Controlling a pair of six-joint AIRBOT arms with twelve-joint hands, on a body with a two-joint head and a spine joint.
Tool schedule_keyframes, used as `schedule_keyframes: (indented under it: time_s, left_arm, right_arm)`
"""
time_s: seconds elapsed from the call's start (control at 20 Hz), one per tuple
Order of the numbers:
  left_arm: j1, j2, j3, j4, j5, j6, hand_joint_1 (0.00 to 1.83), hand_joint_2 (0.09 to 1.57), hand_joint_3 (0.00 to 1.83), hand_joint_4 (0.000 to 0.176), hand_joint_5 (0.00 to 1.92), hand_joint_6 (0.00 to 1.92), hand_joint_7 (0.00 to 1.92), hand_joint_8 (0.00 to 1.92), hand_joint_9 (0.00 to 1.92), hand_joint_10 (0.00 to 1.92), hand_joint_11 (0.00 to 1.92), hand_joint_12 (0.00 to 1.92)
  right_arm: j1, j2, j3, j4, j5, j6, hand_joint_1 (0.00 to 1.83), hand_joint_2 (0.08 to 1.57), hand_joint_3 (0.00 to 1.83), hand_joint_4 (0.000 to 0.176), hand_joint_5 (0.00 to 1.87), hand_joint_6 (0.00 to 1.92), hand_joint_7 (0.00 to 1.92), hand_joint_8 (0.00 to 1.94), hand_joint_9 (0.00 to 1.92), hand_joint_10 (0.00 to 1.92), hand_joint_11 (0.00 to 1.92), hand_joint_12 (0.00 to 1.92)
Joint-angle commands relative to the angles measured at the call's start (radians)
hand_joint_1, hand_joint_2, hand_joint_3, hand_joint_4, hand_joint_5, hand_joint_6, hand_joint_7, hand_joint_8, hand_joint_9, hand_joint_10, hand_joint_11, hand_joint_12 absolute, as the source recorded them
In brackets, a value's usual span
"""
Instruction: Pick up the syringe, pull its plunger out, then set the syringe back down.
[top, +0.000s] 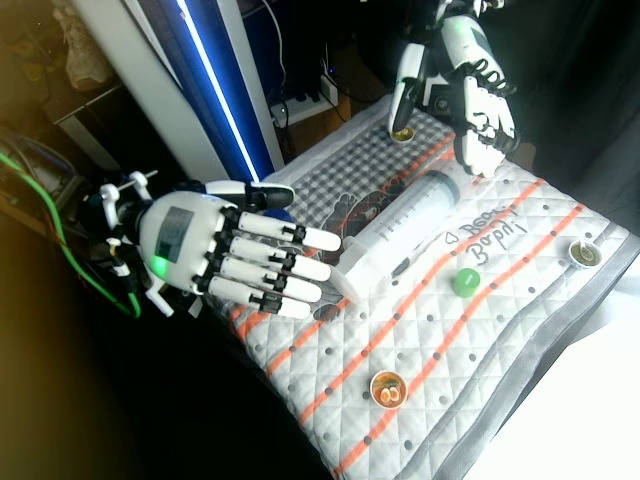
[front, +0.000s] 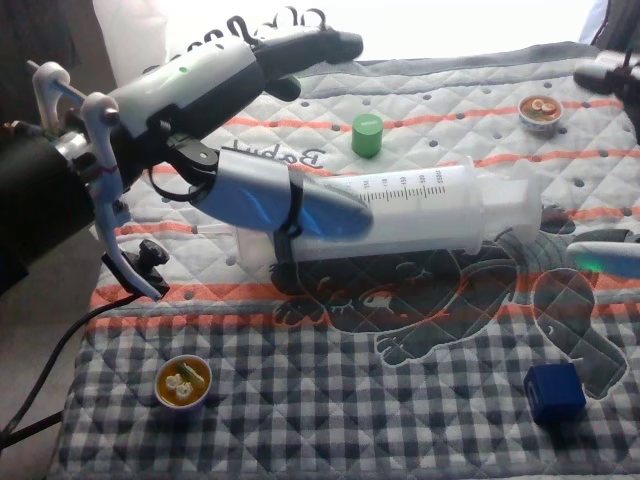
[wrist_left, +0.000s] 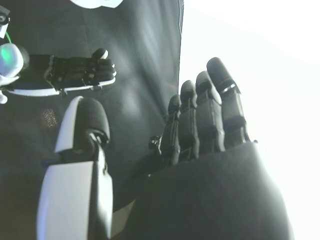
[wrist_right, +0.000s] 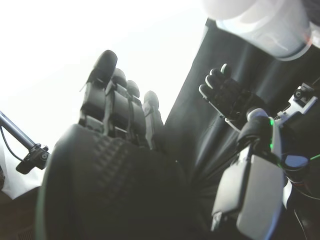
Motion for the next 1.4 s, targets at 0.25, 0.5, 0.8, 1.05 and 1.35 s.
schedule_keyframes:
  time_s: [0.25,0.5,0.8,1.05,1.35]
  left_arm:
    - [-0.037,-0.029,0.03,0.021,0.066,-0.004,0.82,0.83,0.0,0.0,0.3,0.0,0.17,0.0,0.15,0.05,0.0,1.13]
    - [-0.109,-0.123,0.121,0.074,-0.114,0.003,0.94,0.75,0.0,0.0,0.26,0.0,0.2,0.0,0.22,0.06,0.0,1.29]
    - [-0.124,-0.256,0.254,0.006,-0.26,0.087,0.99,0.78,0.01,0.0,0.23,0.0,0.15,0.0,0.17,0.02,0.0,1.23]
    - [-0.102,-0.353,0.374,-0.043,-0.351,0.087,1.03,0.77,0.0,0.0,0.34,0.01,0.26,0.01,0.24,0.03,0.0,1.29]
    - [-0.075,-0.407,0.443,-0.056,-0.427,0.087,0.97,0.83,0.01,0.0,0.42,0.02,0.41,0.03,0.38,0.08,0.0,1.52]
  right_arm:
    - [0.014,0.003,0.005,-0.012,0.125,0.003,0.9,0.87,0.0,0.0,0.4,0.01,0.4,0.01,0.36,0.02,0.0,0.97]
    - [0.014,0.003,0.006,-0.012,0.125,0.003,0.86,0.9,0.0,0.0,0.4,0.01,0.42,0.01,0.4,0.02,0.0,1.04]
    - [0.015,0.002,0.007,-0.012,0.125,0.003,0.92,0.92,0.0,0.0,0.44,0.0,0.43,0.0,0.37,0.0,0.0,0.94]
    - [0.016,0.002,0.008,-0.012,0.125,0.003,0.9,0.93,0.0,0.0,0.43,0.0,0.41,0.0,0.34,0.0,0.0,0.89]
    - [0.017,0.003,0.009,-0.012,0.125,0.003,0.89,0.93,0.0,0.0,0.47,0.02,0.47,0.02,0.41,0.02,0.0,1.0]
